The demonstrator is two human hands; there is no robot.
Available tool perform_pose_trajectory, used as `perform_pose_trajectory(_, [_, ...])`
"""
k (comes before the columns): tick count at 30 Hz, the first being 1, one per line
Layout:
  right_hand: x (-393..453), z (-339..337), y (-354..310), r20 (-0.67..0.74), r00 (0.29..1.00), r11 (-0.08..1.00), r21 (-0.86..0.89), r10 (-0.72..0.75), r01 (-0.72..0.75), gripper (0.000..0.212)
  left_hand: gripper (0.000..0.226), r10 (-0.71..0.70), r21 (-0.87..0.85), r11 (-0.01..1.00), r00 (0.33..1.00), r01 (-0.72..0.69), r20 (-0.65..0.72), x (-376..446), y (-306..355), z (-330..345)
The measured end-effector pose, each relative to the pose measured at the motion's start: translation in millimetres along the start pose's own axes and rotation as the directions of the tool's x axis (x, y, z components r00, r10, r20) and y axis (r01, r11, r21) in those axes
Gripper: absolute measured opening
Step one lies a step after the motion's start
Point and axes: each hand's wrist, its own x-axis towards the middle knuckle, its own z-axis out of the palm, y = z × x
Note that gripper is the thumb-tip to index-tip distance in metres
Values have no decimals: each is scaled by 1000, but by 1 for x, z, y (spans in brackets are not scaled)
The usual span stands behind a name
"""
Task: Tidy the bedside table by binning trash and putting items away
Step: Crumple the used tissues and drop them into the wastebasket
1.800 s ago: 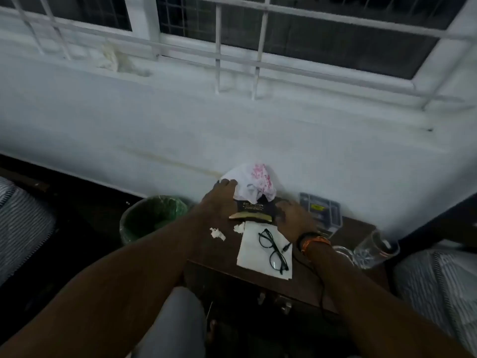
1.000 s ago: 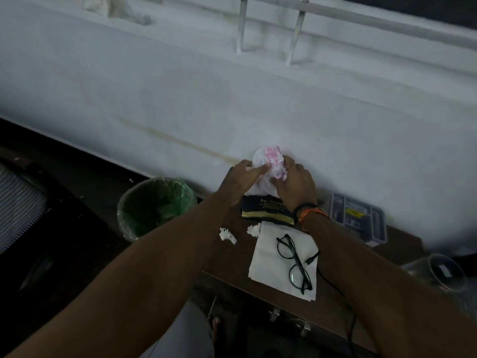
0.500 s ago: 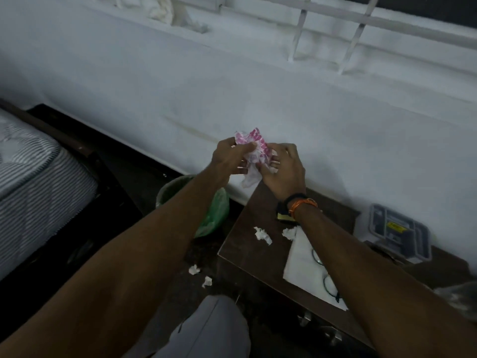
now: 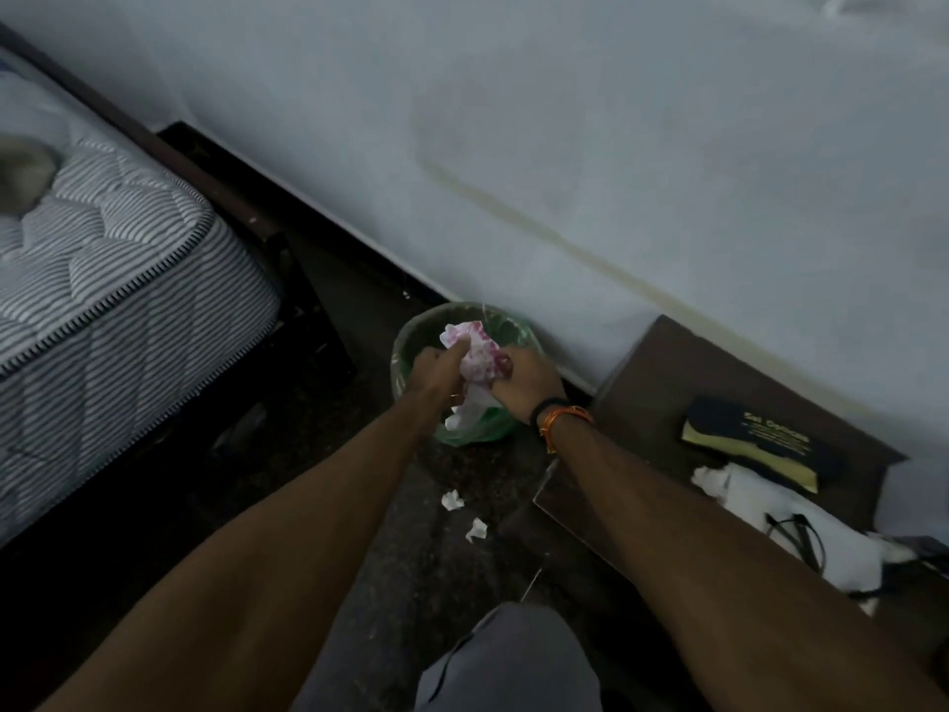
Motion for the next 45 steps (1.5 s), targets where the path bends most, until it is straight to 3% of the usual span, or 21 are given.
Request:
perform_pose_trajectory(5, [12, 20, -5, 84, 996, 999, -22, 35, -33, 21, 28, -6, -122, 992, 1000, 6, -1, 13, -10, -3])
perform_pose_trajectory(9, [24, 21, -8, 105, 993, 997, -61, 61, -54, 10, 19, -50, -201, 978, 998, 55, 31, 11, -3, 0])
perform_pose_trajectory(15, [19, 5, 1, 85, 994, 993, -96, 70, -61, 45, 22, -50, 89, 995, 999, 49, 10, 29, -14, -6])
perform_pose_trajectory(17, [11, -3, 5, 37, 998, 992, -123, 41, -36, 41, 22, -80, 170, 982, 997, 78, 4, 22, -20, -4])
perform_pose_trajectory(19, [1, -15, 7, -24, 1000, 990, -142, 2, -5, 31, 12, -9, 273, 962, 999, -4, 47, 13, -27, 3])
perform_pose_trajectory(20, [-4, -22, 8, -55, 998, 988, -152, -17, 8, 29, 4, 78, 370, 924, 994, -99, 72, -2, -24, 7])
perform_pose_trajectory(23, [-22, -47, 18, -157, 985, 985, -169, -74, 47, 28, 21, 273, 621, 706, 940, -341, 206, -31, -14, 20])
perform_pose_trajectory(28, [-66, -96, 46, -263, 962, 976, -219, -76, 17, 25, 20, 502, 644, 472, 784, -602, 365, -80, -3, 50])
perform_pose_trajectory(32, [-102, -120, 62, -315, 947, 976, -217, -61, -9, 25, 21, 562, 607, 317, 660, -729, 498, -110, -7, 74])
perform_pose_trajectory(35, [-127, -127, 72, -345, 937, 977, -211, -60, -15, 24, 39, 558, 562, 138, 533, -815, 636, -127, -17, 89])
perform_pose_trajectory(37, [-141, -129, 78, -368, 929, 980, -197, -36, -40, 22, 50, 505, 548, 55, 496, -835, 706, -134, -26, 97])
perform_pose_trajectory(41, [-172, -132, 99, -487, 871, 984, -114, 66, -139, 20, 53, 390, 564, -48, 505, -824, 770, -150, -37, 115])
perform_pose_trajectory(43, [-187, -135, 115, -572, 804, 977, -24, 160, -211, 21, 39, 336, 597, -94, 539, -797, 772, -157, -39, 124])
perform_pose_trajectory(45, [-200, -139, 130, -615, 760, 967, 20, 211, -252, 21, 24, 339, 608, -72, 553, -791, 761, -164, -38, 132])
